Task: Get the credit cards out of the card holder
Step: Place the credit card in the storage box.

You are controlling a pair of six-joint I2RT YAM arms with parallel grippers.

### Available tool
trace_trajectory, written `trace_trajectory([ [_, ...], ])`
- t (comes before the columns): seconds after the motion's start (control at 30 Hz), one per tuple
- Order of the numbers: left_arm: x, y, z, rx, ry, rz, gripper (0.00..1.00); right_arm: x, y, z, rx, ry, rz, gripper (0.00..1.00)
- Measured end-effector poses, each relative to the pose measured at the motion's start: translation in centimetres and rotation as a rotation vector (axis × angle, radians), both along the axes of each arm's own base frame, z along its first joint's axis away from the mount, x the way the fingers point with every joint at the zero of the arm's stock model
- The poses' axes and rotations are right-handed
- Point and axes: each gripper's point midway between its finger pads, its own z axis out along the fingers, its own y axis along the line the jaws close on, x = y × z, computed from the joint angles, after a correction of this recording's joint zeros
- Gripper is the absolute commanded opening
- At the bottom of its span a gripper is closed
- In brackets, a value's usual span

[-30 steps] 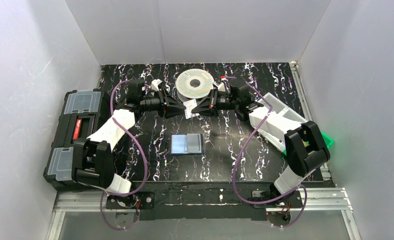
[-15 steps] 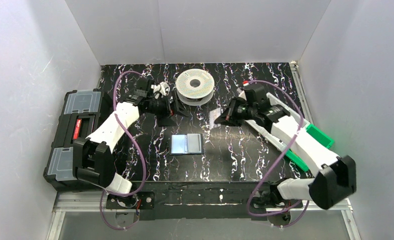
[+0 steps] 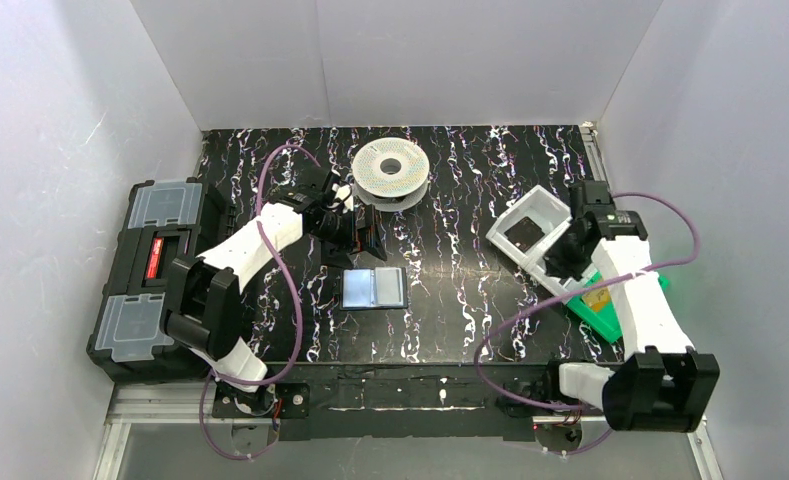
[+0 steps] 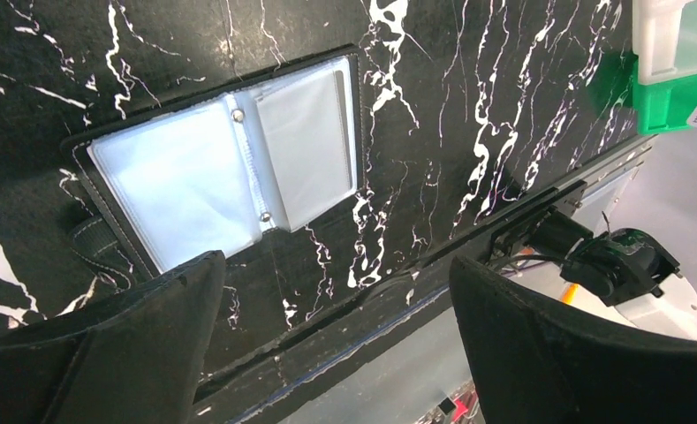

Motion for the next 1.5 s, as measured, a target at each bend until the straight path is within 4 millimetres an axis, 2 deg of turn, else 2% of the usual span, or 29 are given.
trace_trajectory([
  [0.1, 0.3, -0.1, -0.4, -0.001, 0.001, 0.0, 0.98, -0.3, -3.8, -0.9, -0.083, 0.085, -0.091, 0.01],
  [0.2, 0.5, -0.3, -0.3, -0.007, -0.01, -0.001, 0.98, 0.2, -6.0, -1.1, -0.146, 0.137, -0.13, 0.01],
  [0.4, 0.3, -0.4, -0.6, -0.017, -0.005, -0.006, 0.98, 2.8, -8.7, -1.0, -0.243, 0.179, -0.167, 0.01],
  [0.53, 0.2, -0.4, -0.3, -0.024, -0.015, -0.011, 0.98, 3.8, -9.6, -1.9, -0.283, 0.22, -0.174, 0.01],
  [0.6, 0.2, -0.4, 0.1, -0.029, -0.029, -0.014, 0.98, 4.2, -9.8, -2.5, -0.295, 0.241, -0.174, 0.04],
  [0.67, 0.2, -0.4, 0.6, -0.034, -0.044, -0.015, 0.98, 4.4, -10.0, -3.2, -0.3, 0.26, -0.175, 0.12],
  [0.8, 0.2, -0.3, 1.1, -0.04, -0.061, -0.02, 0.98, 4.9, -10.3, -4.2, -0.297, 0.279, -0.182, 0.4],
  [0.93, 0.1, -0.3, 1.0, -0.039, -0.062, -0.023, 0.98, 5.5, -10.2, -4.1, -0.28, 0.267, -0.178, 0.59],
  [1.13, 0.1, -0.3, 1.0, -0.038, -0.062, -0.024, 0.98, 7.3, -9.0, -2.6, -0.208, 0.183, -0.148, 0.7],
  [1.4, 0.1, -0.3, 0.9, -0.037, -0.064, -0.03, 0.98, 8.1, -6.3, -0.4, -0.086, 0.076, -0.094, 0.85],
  [1.5, -0.1, -0.2, 0.6, -0.031, -0.057, -0.03, 0.98, 8.3, -5.0, 0.3, -0.049, 0.041, -0.061, 0.95],
])
